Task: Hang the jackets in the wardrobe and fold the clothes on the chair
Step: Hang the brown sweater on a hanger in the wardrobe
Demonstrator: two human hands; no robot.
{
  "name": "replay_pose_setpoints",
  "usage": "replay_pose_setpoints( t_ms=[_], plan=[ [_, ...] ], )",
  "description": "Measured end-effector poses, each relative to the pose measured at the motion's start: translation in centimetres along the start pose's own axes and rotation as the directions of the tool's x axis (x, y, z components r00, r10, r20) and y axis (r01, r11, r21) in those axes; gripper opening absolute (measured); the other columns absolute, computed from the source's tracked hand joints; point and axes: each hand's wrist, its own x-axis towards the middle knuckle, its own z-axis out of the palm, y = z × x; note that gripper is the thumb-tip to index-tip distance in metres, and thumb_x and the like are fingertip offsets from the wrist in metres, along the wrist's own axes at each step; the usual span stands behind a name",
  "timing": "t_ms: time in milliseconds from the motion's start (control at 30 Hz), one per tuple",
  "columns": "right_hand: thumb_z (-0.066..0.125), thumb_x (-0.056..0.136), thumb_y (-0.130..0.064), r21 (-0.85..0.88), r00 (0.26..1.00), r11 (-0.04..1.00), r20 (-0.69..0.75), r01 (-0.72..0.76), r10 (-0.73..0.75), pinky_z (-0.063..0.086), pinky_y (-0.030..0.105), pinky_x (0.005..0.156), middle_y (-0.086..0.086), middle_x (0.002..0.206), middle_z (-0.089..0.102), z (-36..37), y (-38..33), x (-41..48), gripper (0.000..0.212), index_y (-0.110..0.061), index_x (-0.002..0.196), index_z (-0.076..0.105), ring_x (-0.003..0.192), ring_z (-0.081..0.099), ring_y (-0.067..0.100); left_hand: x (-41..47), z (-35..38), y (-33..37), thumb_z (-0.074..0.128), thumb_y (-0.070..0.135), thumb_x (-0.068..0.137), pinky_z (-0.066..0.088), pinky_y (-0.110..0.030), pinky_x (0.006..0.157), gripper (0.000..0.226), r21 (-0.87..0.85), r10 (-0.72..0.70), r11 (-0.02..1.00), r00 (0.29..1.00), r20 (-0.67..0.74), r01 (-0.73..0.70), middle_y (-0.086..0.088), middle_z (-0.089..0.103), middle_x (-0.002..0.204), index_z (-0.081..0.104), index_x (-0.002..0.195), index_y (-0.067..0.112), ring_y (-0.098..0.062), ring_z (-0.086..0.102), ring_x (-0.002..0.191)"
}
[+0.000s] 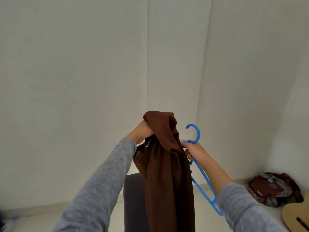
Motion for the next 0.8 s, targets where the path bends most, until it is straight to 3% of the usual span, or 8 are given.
replay_pose_setpoints(
  t_ms=[100,167,233,333,467,533,700,800],
  plan=[
    [0.054,0.086,-0.057,0.138,0.996,0.987,-0.039,0.086,-0.081,0.031,0.023,0.050,0.030,0.068,0.053,0.4,-0.4,-0.5,0.050,-0.009,0.091,0.067,0.044,0.032,0.012,0.6,1.0,-1.0,0.058,0.018,0.092,0.045,-0.019,0.074,0.023,0.016,-0.013,1.000,0.999,-0.039,0.013,0.000,0.064,0.104,0.061,0.114,0.011,-0.011,0.059,0.093],
    [0.062,0.081,-0.051,0.106,0.990,0.985,0.025,0.136,-0.139,0.032,0.017,0.047,0.002,0.046,0.046,1.1,-0.6,-0.8,0.041,-0.010,0.079,0.059,0.042,0.038,0.009,1.3,1.6,-1.3,0.059,0.019,0.091,0.046,-0.022,0.073,0.012,0.007,-0.011,1.000,0.996,-0.093,0.012,-0.001,0.065,0.096,0.064,0.100,0.012,-0.012,0.060,0.087],
    [0.070,0.082,-0.033,0.053,0.977,0.978,0.061,0.200,-0.203,0.041,0.014,0.051,-0.013,0.055,0.058,2.5,-0.4,-1.0,0.020,-0.015,0.081,0.060,0.053,0.056,0.003,2.0,1.7,-1.0,0.053,0.013,0.094,0.040,-0.018,0.058,0.022,0.052,-0.035,0.998,0.987,-0.157,0.043,0.001,0.055,0.072,0.054,0.071,0.014,-0.008,0.049,0.067],
    [0.070,0.082,-0.021,0.081,0.974,0.972,-0.080,0.221,-0.214,0.044,0.032,0.066,0.012,0.077,0.061,3.8,0.9,-0.1,0.029,0.005,0.092,0.061,0.073,0.058,0.023,2.2,1.1,-1.0,0.046,0.010,0.096,0.035,-0.016,0.050,0.032,0.107,-0.082,0.988,0.972,-0.219,0.107,0.002,0.049,0.067,0.048,0.064,0.015,-0.009,0.042,0.062],
    [0.064,0.086,-0.021,0.082,0.977,0.979,-0.120,0.189,-0.178,0.036,0.034,0.066,0.013,0.076,0.052,4.2,0.8,0.3,0.034,0.010,0.093,0.054,0.072,0.048,0.024,-0.5,-0.4,-2.2,0.052,0.005,0.093,0.042,-0.018,0.059,0.013,-0.003,-0.025,1.000,0.992,-0.124,0.025,0.004,0.056,0.076,0.057,0.084,0.013,-0.007,0.052,0.070],
    [0.063,0.087,-0.021,0.120,0.969,0.972,-0.169,0.201,-0.180,0.036,0.032,0.064,0.013,0.076,0.054,4.5,0.6,0.4,0.029,0.007,0.092,0.057,0.070,0.049,0.022,-2.5,-0.9,-4.0,0.068,-0.003,0.080,0.047,-0.012,0.065,0.032,-0.025,-0.024,0.999,1.000,-0.019,0.023,0.008,0.060,0.085,0.055,0.103,0.015,-0.003,0.058,0.077],
    [0.061,0.090,-0.022,0.211,0.961,0.952,-0.216,0.220,-0.174,0.040,0.022,0.060,0.004,0.085,0.063,5.9,0.3,0.5,0.006,-0.018,0.094,0.061,0.073,0.057,0.015,-5.3,-0.1,-13.0,0.081,0.047,0.054,0.047,-0.042,0.092,0.072,0.288,-0.342,0.878,0.922,-0.180,0.382,-0.004,0.061,0.110,0.054,0.114,0.017,-0.027,0.057,0.103],
    [0.059,0.091,-0.023,0.223,0.958,0.946,-0.216,0.235,-0.188,0.038,0.021,0.057,0.001,0.078,0.059,6.0,0.5,0.4,0.006,-0.016,0.091,0.061,0.066,0.053,0.012,-7.0,1.4,-17.4,0.066,0.051,0.075,0.047,-0.037,0.089,0.049,0.323,-0.492,0.769,0.833,-0.253,0.552,-0.009,0.064,0.102,0.063,0.107,0.014,-0.030,0.059,0.099]
  ],
)
